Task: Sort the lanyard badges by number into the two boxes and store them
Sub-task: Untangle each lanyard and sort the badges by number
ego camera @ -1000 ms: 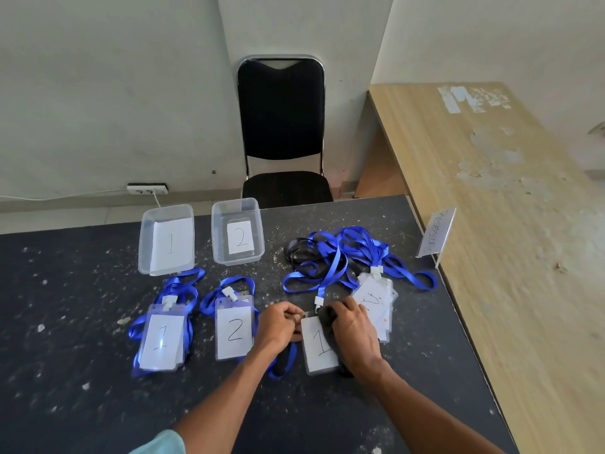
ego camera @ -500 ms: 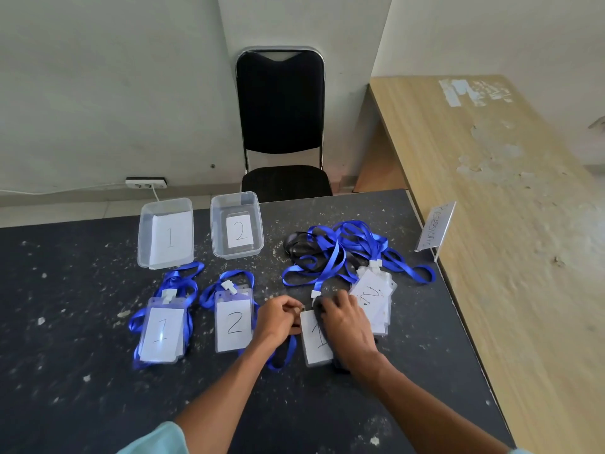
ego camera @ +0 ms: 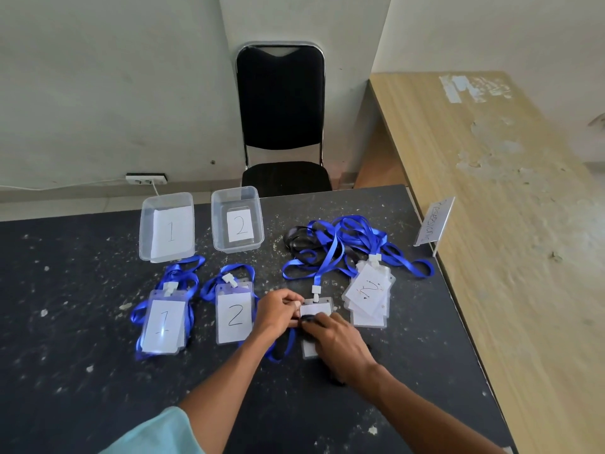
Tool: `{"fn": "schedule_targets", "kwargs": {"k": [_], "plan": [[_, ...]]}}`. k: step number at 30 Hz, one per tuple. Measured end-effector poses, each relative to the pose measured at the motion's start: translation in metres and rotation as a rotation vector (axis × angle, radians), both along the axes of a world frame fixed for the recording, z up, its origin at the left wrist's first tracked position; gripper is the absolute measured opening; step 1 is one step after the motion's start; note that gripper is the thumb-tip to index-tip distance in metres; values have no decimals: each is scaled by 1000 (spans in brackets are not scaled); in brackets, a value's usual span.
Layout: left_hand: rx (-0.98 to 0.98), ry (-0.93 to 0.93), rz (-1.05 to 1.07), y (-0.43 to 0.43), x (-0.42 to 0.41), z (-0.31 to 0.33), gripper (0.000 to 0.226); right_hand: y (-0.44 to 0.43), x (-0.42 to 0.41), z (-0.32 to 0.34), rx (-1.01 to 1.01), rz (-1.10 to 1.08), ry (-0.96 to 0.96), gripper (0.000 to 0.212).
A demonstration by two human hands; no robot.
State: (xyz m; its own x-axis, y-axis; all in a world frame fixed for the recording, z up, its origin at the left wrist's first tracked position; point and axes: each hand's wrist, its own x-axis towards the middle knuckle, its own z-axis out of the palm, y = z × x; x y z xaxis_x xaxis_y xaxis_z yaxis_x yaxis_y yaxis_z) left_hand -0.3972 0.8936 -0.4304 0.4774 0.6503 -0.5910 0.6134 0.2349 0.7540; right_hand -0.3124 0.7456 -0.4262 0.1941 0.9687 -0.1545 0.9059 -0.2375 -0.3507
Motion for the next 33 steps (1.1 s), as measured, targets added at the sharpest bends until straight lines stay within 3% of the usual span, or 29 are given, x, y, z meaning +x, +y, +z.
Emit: {"fn": "schedule_targets", "kwargs": {"k": [5,10,15,17,20,22,25,30,33], "plan": [[10,-8,-6,0,0,1,11,-34,4,10,-124,229,61,44],[9,-6,2,-1,0,-1,13,-27,11,15,-48,-130,25,41],[15,-19,-1,-2,0,-1,13,-32,-7,10,-94,124,73,39],[-8,-34,0,0,-2,0,14,-35,4,14,-63,-29,134,38],[-57,-72,-3,3,-6,1,18,-32,22,24,124,-647,362,29],[-108,-96,-3,3,-7,2,18,-25,30,31,90,-861,572,31],[-143,-124,21,-2,-5,6,17,-15,25,37,-28,-732,736,34],[-315,-144,153,-16,7,11,15,2,4,33,52,-668,691,38],[-463,-156,179,-13,5,18,41,9,4,33,54,-677,649,41]]}}
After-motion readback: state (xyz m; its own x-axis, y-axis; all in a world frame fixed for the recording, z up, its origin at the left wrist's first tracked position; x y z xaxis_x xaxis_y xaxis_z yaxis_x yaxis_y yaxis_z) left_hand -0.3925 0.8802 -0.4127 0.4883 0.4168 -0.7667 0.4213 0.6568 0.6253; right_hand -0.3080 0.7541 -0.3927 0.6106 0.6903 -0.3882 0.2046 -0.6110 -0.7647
